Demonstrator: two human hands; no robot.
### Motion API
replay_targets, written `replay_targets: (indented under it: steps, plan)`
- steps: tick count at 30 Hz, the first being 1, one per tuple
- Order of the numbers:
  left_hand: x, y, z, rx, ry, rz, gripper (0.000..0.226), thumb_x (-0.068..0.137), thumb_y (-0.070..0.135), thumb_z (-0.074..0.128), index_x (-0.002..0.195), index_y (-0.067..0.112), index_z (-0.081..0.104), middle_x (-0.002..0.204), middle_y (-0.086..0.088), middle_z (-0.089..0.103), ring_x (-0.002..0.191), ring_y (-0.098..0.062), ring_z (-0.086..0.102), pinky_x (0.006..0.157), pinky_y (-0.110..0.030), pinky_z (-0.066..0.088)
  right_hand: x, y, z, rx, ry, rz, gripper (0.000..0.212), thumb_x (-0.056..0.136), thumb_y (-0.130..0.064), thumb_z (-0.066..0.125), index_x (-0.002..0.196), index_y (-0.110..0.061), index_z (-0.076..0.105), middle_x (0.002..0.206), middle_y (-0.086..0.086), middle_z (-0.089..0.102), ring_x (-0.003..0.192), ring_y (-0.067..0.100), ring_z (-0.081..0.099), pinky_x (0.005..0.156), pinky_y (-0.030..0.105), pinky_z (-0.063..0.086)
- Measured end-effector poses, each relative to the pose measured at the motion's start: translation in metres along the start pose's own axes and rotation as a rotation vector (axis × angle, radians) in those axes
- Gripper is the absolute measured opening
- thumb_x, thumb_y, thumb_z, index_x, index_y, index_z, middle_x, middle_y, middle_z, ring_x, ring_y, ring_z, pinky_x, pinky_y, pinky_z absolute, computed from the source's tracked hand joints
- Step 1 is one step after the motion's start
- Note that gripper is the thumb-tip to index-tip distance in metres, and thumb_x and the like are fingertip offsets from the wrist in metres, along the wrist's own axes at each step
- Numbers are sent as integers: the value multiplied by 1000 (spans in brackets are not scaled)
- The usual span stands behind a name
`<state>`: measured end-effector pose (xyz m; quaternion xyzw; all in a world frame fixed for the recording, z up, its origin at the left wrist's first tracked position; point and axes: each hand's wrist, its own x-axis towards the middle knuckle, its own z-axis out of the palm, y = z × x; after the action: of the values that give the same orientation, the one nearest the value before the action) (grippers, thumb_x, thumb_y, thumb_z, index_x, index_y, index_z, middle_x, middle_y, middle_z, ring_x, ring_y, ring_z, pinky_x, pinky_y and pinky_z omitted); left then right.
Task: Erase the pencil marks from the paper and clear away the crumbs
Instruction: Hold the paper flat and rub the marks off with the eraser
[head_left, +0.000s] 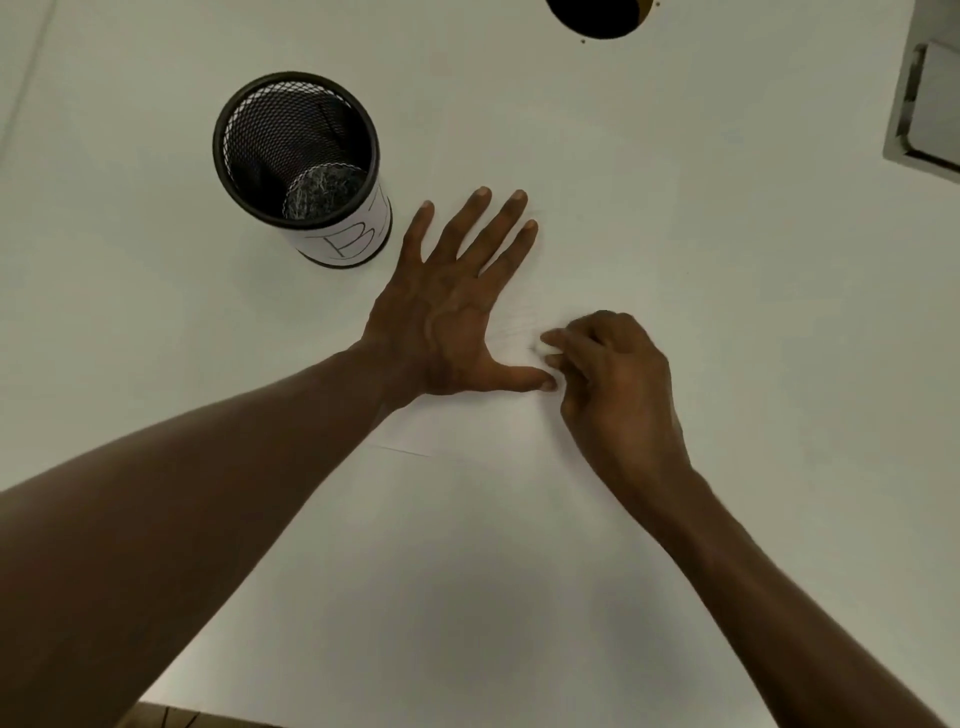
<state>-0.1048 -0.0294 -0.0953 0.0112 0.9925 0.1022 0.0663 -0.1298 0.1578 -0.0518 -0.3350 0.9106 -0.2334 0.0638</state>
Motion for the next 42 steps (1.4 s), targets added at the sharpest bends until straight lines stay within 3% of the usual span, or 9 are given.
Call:
replay_targets:
  steps: [6, 12, 15, 18, 24, 30, 36, 42]
  plan:
    - [0, 0, 0, 9, -17, 2, 134, 64, 105, 23, 165, 17, 5, 173, -2, -5, 159, -26, -6, 125, -60, 1, 71, 20, 9, -48, 92, -5, 23, 84, -2, 56, 96, -3, 76, 85, 13, 70, 81, 29, 63, 70, 37, 52]
    - [1, 1, -1, 15, -22, -5, 134, 64, 105, 21, 165, 18, 4, 173, -2, -7, 159, -26, -7, 125, -61, 3, -10, 6, -3, -32, -1, -2, 24, 81, 6, 61, 99, -1, 75, 90, 13, 69, 85, 29, 63, 74, 30, 51]
    - [1, 1, -1, 16, -30, -8, 135, 63, 106, 22, 164, 18, 3, 173, -2, -8, 159, -26, -8, 125, -61, 2, 18, 14, 1, -61, 9, 3, 24, 80, 6, 61, 97, -1, 75, 86, 14, 69, 83, 30, 63, 72, 29, 47]
    - [1, 0, -1, 20, -31, -5, 135, 63, 106, 22, 165, 18, 3, 173, -2, -8, 159, -26, -8, 125, -60, 1, 58, 23, 4, -34, 89, 17, 22, 82, 3, 60, 95, -3, 76, 87, 13, 70, 83, 28, 63, 73, 33, 51]
    - [1, 0, -2, 23, -23, -2, 135, 64, 105, 22, 165, 18, 3, 173, -2, -7, 159, -26, -7, 125, -61, 2, -12, 10, -7, -31, -29, 24, 24, 79, 10, 68, 97, -3, 76, 89, 12, 70, 84, 28, 64, 75, 26, 48]
    - [1, 0, -2, 26, -40, -3, 135, 63, 106, 22, 165, 18, 1, 173, -2, -8, 159, -26, -8, 125, -60, 0, 52, 28, 1, -10, 68, 14, 24, 80, 7, 61, 94, -4, 76, 87, 11, 70, 82, 26, 63, 73, 31, 51]
    - [2, 1, -3, 22, -36, -4, 135, 63, 105, 20, 165, 18, 2, 173, -2, -8, 159, -26, -8, 125, -61, 2, -17, 16, -7, 12, 22, 49, 22, 82, 7, 64, 94, -5, 76, 89, 10, 70, 85, 25, 64, 78, 27, 50]
    - [2, 0, -2, 15, -39, -12, 136, 63, 106, 22, 165, 18, 2, 173, -1, -8, 159, -25, -9, 125, -60, 0, 70, 41, -2, 5, 147, 44, 27, 77, 3, 54, 90, -7, 76, 85, 9, 71, 80, 24, 65, 74, 33, 53]
